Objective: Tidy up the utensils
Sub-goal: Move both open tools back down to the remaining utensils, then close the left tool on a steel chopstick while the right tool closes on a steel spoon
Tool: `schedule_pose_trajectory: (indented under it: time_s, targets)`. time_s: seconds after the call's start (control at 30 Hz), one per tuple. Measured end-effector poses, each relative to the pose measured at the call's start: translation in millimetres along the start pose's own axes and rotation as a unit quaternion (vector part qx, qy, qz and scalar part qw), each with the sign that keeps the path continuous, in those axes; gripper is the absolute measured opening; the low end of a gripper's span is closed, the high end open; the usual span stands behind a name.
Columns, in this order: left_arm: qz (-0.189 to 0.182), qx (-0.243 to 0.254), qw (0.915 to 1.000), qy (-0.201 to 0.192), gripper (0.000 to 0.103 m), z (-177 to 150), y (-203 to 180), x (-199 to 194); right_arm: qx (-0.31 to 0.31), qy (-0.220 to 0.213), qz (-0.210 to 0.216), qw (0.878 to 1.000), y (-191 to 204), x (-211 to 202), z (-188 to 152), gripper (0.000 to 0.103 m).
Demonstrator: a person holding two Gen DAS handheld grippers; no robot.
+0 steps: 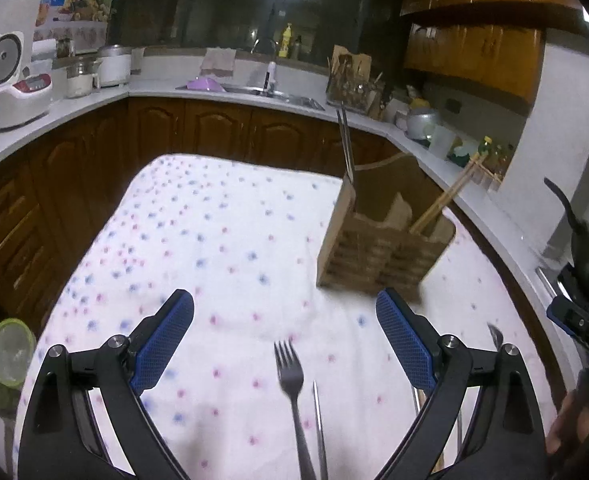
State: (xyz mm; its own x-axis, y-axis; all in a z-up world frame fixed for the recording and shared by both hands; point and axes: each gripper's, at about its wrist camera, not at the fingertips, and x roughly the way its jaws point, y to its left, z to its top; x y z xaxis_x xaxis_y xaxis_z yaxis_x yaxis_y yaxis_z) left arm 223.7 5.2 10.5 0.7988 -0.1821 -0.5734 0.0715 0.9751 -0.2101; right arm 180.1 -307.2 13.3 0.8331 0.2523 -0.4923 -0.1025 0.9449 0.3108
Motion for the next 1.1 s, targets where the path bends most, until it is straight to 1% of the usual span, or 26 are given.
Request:
schedule_pose_trajectory:
  time_s: [0.23,0.4,0.7,0.8,0.9,0.97,1.0,1.07,1.1]
  targets:
    - [-0.003,0.002,0.9996,0.029,0.095,-29.0,-2.5,-2.9,0.005,0.018,-0.005,1.000,-3.1,-7.0,-26.4,0.100]
    - [-0.010,0.012,0.9988,0.047,0.095,-38.0,-12.9,0.8,0.007,0.029,-0.005,1.000,-5.4,-3.5,-35.9,0.100]
    - [-0.029,0.047,0.9952,0.081,0.095,-42.8,-48.1,22.5,0.017,0.033,-0.012,0.999,-17.9,-0.5,-35.8,0.100]
    - [-0.029,0.059,0.9935,0.093,0.095,-44.1,-58.4,33.4,0.020,0.036,-0.013,0.999,-22.0,2.8,-33.8,0.100]
    - [-0.033,0.067,0.9912,0.110,0.095,-44.9,-66.9,45.6,0.024,0.040,-0.013,0.999,-26.6,7.5,-32.1,0.093]
    - [-0.035,0.071,0.9893,0.123,0.095,-46.0,-73.5,55.9,0.031,0.046,-0.011,0.998,-32.0,12.4,-31.2,0.083]
    - [-0.035,0.074,0.9884,0.128,0.094,-46.4,-76.7,61.2,0.032,0.049,-0.013,0.998,-33.6,14.5,-31.1,0.080]
    - [-0.036,0.077,0.9871,0.136,0.094,-47.2,-84.0,70.8,0.035,0.060,-0.016,0.997,-38.0,20.4,-31.4,0.067]
    - [-0.037,0.079,0.9862,0.140,0.094,-47.7,-87.8,76.2,0.036,0.064,-0.016,0.997,-38.9,22.5,-32.2,0.065]
